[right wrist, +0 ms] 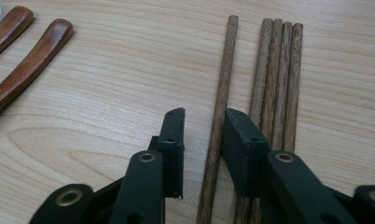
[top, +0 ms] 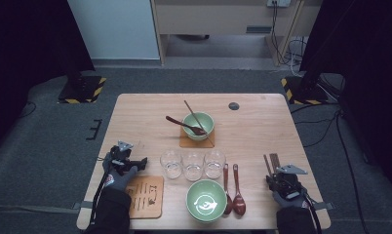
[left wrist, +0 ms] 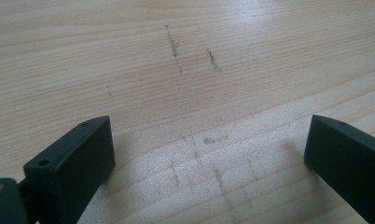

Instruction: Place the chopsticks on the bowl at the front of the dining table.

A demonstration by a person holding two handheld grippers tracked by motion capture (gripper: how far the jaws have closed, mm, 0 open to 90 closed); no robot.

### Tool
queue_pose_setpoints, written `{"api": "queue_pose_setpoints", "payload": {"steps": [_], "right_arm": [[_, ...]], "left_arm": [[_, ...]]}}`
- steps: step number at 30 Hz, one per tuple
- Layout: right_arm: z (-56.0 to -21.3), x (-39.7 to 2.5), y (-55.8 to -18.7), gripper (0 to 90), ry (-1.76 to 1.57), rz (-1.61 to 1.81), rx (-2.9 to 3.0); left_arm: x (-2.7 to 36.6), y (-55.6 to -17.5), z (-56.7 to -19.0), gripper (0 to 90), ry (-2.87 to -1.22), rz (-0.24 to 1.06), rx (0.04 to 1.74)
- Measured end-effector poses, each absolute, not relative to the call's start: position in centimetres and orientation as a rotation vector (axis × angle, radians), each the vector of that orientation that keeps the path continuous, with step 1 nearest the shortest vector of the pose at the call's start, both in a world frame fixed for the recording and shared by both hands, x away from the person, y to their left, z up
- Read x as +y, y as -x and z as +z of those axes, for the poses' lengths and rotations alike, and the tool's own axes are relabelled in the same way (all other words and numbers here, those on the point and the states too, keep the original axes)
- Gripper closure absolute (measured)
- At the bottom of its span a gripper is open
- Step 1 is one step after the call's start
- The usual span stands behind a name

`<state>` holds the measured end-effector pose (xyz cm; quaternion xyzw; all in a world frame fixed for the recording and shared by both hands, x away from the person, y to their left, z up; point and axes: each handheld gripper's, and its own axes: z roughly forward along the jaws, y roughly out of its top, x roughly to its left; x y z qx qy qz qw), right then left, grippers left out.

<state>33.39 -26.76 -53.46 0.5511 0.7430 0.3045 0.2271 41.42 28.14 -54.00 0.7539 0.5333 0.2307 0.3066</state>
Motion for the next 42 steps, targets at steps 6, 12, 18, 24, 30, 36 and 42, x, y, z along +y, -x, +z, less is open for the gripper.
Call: {"api": "queue_pose_setpoints", "payload": {"steps": [6, 12, 18, 24, 30, 36, 42], "right_arm": [[-53.5, -26.6, -33.4, 75.5, -1.526, 0.848, 2.048], [-53.5, -26.6, -33.4, 78.6, -1.534, 0.854, 2.042], [-53.5, -26.5, -33.4, 82.6, -1.531, 0.856, 2.044], [-53.5, -26.4, -33.4, 83.4, -1.536, 0.863, 2.039], [-53.5, -26.2, -33.5, 84.2, -1.533, 0.874, 2.05], [-53.2, -25.8, -33.8, 84.4, -1.528, 0.907, 2.053], [-52.7, -24.7, -34.6, 84.4, -1.508, 0.939, 2.051]], "left_arm": [[28.1, -41.4, -54.0, 0.8, -1.995, 0.61, 1.411], [28.1, -41.4, -54.0, 0.8, -1.995, 0.61, 1.411], [28.1, -41.4, -54.0, 0.8, -1.995, 0.61, 1.411], [28.1, -41.4, -54.0, 0.8, -1.995, 0.61, 1.411], [28.1, -41.4, -54.0, 0.8, -1.995, 0.61, 1.411], [28.1, -41.4, -54.0, 0.7, -1.995, 0.61, 1.411], [28.1, -41.4, -54.0, 0.5, -1.995, 0.61, 1.412]]}}
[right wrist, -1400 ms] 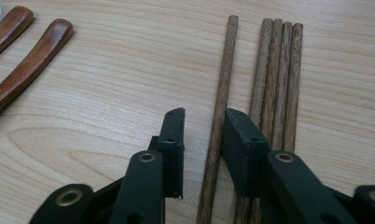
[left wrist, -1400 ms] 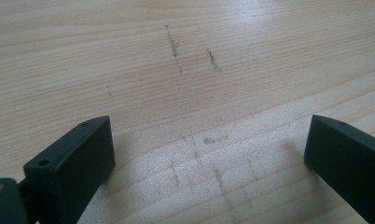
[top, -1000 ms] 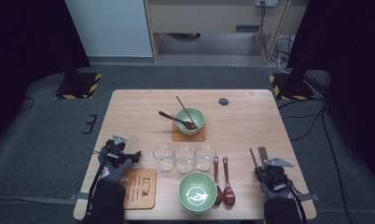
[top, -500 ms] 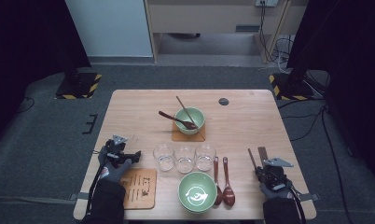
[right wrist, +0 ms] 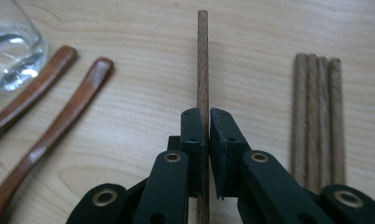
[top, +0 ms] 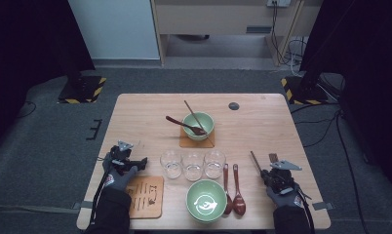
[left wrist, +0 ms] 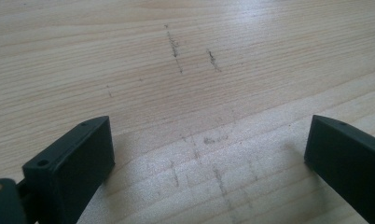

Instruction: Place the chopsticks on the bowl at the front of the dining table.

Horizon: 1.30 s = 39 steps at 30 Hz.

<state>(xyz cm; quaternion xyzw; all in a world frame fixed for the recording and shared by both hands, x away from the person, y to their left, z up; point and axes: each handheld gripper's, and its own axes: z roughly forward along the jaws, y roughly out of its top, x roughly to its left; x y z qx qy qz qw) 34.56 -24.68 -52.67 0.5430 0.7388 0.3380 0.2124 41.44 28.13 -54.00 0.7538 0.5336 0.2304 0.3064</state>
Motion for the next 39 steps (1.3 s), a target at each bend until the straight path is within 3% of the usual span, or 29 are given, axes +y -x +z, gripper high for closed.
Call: {"api": "queue_pose_setpoints", "payload": {"steps": [18, 26, 32, 39], "right_arm": [[-53.2, -22.7, -38.7, 84.4, -1.515, 0.919, 2.015], [-53.4, -22.5, -38.9, 84.0, -1.516, 0.914, 2.027], [-53.2, -22.9, -38.7, 75.4, -1.52, 0.942, 2.017], [-52.9, -24.1, -37.4, 75.2, -1.525, 0.96, 2.014]], "left_arm": [[28.1, -41.5, -54.0, 0.4, -1.995, 0.608, 1.412], [28.1, -41.5, -54.0, 0.4, -1.994, 0.608, 1.412], [28.1, -41.5, -54.0, 0.4, -1.995, 0.608, 1.412], [28.1, -41.5, -54.0, 0.4, -1.995, 0.608, 1.412]]}}
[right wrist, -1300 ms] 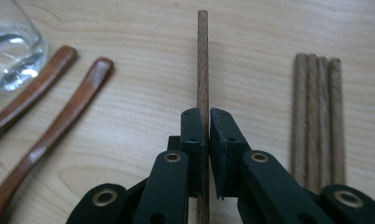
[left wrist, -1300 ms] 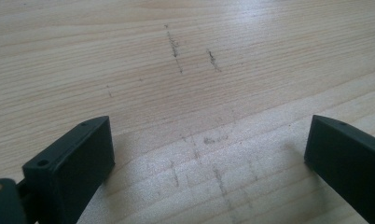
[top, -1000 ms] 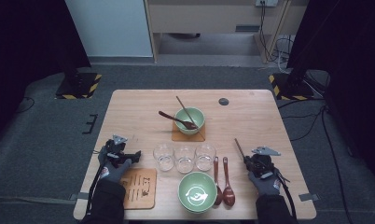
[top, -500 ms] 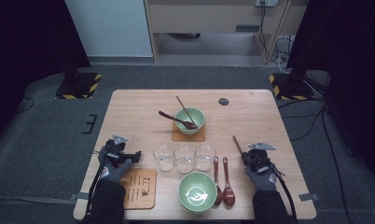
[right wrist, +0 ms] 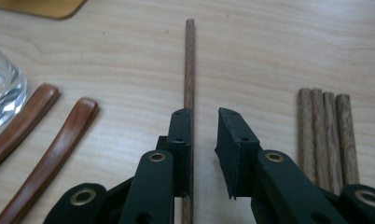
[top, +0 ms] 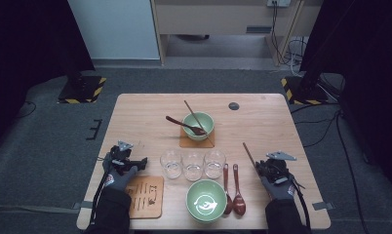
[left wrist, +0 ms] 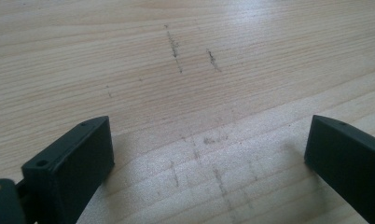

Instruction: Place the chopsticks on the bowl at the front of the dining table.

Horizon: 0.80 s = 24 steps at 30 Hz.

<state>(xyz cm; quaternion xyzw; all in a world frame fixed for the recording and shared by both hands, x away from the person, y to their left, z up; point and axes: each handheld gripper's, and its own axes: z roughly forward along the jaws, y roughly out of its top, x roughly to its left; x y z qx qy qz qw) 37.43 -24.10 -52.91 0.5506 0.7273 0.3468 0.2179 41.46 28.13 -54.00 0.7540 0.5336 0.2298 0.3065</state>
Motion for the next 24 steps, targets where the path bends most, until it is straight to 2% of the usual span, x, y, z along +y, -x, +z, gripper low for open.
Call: {"api": "queue_pose_setpoints", "payload": {"steps": [12, 20, 24], "right_arm": [[-53.49, -23.42, -36.86, 76.1, -1.503, 0.924, 2.071], [-53.63, -23.37, -36.93, 84.1, -1.509, 0.912, 2.064], [-53.63, -23.32, -36.93, 84.6, -1.512, 0.911, 2.06]], "left_arm": [[28.13, -41.46, -54.0, 0.4, -1.995, 0.608, 1.412], [28.13, -41.46, -54.0, 0.4, -1.995, 0.608, 1.412], [28.13, -41.46, -54.0, 0.4, -1.995, 0.608, 1.412]]}}
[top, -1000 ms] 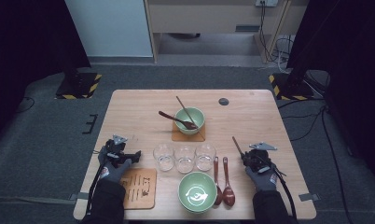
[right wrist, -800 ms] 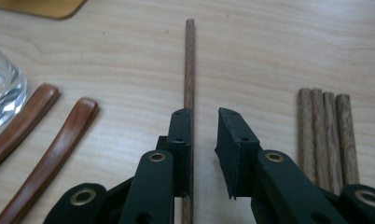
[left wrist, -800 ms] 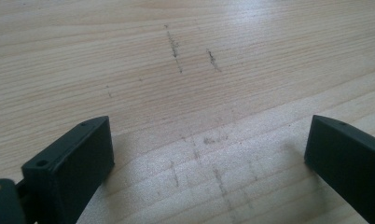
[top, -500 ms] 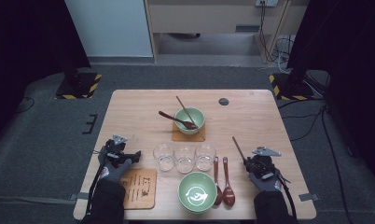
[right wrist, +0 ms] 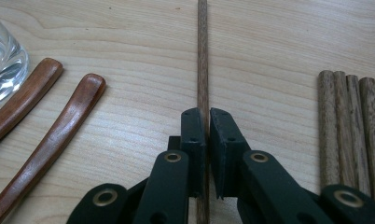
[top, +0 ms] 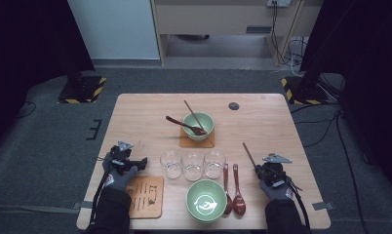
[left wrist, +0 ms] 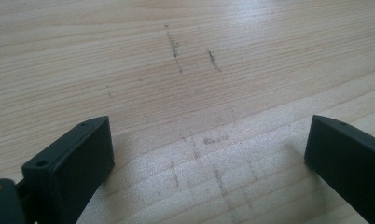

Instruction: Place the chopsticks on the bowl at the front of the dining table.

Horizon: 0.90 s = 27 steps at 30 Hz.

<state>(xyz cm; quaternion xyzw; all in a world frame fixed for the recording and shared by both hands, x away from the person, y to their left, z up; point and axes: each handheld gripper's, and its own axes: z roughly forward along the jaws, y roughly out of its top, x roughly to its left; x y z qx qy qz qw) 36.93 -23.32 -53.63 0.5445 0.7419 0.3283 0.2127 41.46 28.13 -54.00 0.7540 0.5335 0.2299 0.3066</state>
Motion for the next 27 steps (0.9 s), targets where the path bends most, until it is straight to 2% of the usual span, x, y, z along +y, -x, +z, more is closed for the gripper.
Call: {"api": "queue_pose_setpoints", "payload": {"steps": [27], "right_arm": [[-51.5, -23.5, -37.0, 84.8, -1.487, 1.007, 2.012]], "left_arm": [[28.1, -41.5, -54.0, 0.3, -1.995, 0.608, 1.412]]}}
